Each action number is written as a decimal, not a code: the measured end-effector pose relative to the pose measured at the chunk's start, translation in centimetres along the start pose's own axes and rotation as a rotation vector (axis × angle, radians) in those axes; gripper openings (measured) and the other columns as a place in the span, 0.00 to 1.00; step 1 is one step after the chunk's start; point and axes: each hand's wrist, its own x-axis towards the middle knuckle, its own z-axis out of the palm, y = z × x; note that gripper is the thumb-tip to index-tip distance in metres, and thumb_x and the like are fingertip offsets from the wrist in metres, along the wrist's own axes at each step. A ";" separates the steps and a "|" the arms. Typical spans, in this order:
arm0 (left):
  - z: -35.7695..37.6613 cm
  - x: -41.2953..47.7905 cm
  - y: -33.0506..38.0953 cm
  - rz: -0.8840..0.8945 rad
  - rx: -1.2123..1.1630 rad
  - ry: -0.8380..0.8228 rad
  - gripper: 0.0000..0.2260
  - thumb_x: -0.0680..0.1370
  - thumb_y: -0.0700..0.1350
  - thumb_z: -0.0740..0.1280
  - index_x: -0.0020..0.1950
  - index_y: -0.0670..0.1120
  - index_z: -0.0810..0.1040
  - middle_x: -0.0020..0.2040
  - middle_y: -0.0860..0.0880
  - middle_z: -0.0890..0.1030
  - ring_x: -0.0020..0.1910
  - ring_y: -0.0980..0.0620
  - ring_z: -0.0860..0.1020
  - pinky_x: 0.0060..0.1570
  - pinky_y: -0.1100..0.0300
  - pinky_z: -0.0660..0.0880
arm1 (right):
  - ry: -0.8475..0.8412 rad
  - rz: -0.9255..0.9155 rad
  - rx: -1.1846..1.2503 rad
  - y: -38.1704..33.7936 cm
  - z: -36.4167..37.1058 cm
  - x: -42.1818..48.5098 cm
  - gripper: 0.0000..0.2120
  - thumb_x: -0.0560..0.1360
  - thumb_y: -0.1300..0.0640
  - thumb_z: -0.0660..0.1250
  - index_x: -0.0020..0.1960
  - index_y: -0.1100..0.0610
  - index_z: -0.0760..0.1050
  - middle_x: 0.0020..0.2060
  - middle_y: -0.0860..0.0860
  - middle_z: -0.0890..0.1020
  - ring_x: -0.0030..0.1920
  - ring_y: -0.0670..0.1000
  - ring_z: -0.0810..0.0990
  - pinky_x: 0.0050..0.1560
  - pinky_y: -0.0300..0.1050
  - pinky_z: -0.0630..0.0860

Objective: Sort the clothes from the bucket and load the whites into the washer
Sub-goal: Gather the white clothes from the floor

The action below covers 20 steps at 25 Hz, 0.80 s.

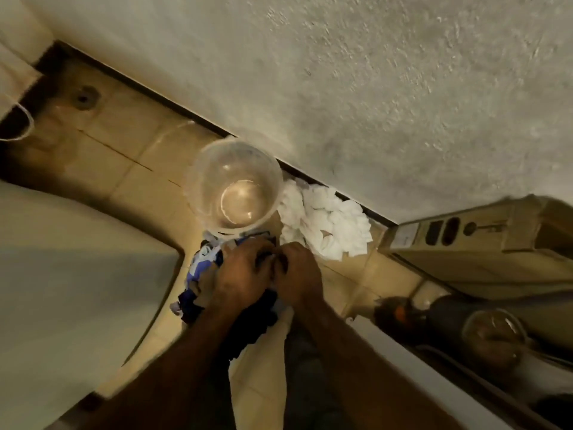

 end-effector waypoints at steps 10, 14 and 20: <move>19.6 13.7 -12.3 -0.176 -0.070 -0.241 0.18 0.76 0.49 0.74 0.55 0.71 0.73 0.51 0.73 0.79 0.50 0.71 0.79 0.47 0.75 0.76 | 0.278 0.382 0.130 24.8 5.9 8.4 0.17 0.77 0.50 0.71 0.64 0.55 0.78 0.60 0.52 0.80 0.60 0.54 0.79 0.60 0.49 0.76; 28.5 23.0 -20.0 -0.422 -0.315 -0.236 0.32 0.73 0.59 0.74 0.74 0.55 0.67 0.69 0.52 0.77 0.64 0.49 0.78 0.63 0.51 0.77 | 0.351 0.516 0.076 37.0 8.2 15.4 0.30 0.74 0.47 0.75 0.72 0.58 0.72 0.66 0.59 0.76 0.64 0.60 0.77 0.64 0.52 0.74; 37.4 33.1 -26.8 -0.438 -0.128 -0.013 0.45 0.73 0.66 0.69 0.83 0.54 0.49 0.80 0.40 0.58 0.76 0.38 0.63 0.75 0.44 0.63 | 0.265 0.452 -0.093 48.5 10.5 27.8 0.48 0.70 0.30 0.70 0.81 0.44 0.51 0.81 0.58 0.55 0.78 0.64 0.58 0.73 0.62 0.64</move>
